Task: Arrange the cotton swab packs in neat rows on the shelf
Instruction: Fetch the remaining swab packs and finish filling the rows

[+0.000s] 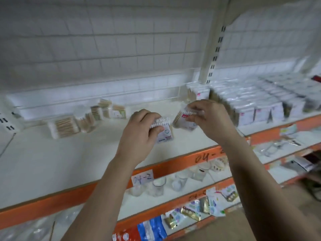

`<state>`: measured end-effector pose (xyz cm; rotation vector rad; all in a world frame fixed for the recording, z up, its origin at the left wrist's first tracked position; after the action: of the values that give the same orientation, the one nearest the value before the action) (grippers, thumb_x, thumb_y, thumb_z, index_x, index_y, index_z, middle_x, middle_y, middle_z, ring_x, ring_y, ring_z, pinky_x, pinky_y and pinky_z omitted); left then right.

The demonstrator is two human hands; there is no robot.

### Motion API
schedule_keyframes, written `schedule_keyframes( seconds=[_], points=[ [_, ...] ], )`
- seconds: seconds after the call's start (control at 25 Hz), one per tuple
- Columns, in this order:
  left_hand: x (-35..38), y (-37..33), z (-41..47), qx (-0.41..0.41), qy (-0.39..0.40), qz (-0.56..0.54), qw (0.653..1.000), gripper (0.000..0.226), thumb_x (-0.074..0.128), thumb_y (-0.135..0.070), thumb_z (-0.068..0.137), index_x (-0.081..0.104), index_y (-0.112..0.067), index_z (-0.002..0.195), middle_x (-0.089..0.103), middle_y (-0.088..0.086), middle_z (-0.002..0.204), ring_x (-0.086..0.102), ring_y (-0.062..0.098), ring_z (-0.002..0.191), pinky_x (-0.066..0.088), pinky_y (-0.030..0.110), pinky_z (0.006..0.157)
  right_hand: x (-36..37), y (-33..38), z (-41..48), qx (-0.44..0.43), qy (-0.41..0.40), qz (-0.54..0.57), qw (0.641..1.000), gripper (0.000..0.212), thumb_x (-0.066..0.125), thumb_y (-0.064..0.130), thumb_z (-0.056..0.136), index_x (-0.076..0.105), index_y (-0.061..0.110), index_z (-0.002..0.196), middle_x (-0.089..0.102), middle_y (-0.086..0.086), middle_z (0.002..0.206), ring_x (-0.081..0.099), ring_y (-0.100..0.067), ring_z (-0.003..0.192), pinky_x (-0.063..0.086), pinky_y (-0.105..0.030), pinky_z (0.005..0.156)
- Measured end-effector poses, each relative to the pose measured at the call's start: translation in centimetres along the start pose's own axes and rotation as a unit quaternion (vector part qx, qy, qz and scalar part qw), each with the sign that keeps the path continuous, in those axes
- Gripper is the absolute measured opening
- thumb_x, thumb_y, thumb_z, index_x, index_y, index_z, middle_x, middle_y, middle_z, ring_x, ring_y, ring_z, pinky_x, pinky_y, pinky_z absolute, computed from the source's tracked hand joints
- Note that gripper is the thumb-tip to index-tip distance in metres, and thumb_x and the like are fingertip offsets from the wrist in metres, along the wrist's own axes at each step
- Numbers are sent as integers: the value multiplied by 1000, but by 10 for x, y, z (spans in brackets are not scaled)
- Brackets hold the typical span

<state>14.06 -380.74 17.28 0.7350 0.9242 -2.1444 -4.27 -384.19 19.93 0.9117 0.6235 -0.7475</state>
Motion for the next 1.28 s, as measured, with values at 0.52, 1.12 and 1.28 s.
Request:
schedule_keyframes(
  seconds=[0.52,1.12,1.28],
  points=[
    [173,-233,63,70,20,-71,995,27,67,-22,87,66,-9,110,56,5,103,54,21,100,40,24,81,-200,-209,-110,68,-57,-96,991,32,76,10,76,70,6,107,63,-10,101,61,-27,93,38,-20,74],
    [205,-192,140,15,-27,-45,999,34,68,-24,87,64,-10,118,57,5,108,54,19,101,34,19,84,-199,-258,-29,-12,-96,-48,994,29,71,9,81,66,5,109,62,-5,100,54,-13,89,31,0,75],
    [184,-141,164,-38,-63,-30,997,34,70,-23,85,64,-11,116,60,3,109,55,21,102,38,24,85,-181,-253,24,-50,-98,-5,994,25,67,11,86,65,7,110,59,0,101,50,-5,86,37,-10,75]
  ],
)
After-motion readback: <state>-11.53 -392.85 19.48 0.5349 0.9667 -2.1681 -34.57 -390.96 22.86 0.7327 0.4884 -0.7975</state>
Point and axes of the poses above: each hand's wrist, its own z-axis towards the middle knuckle, its own x-axis out of the palm, y = z × x, the point moved 9 cm from there along z, towards the middle knuckle
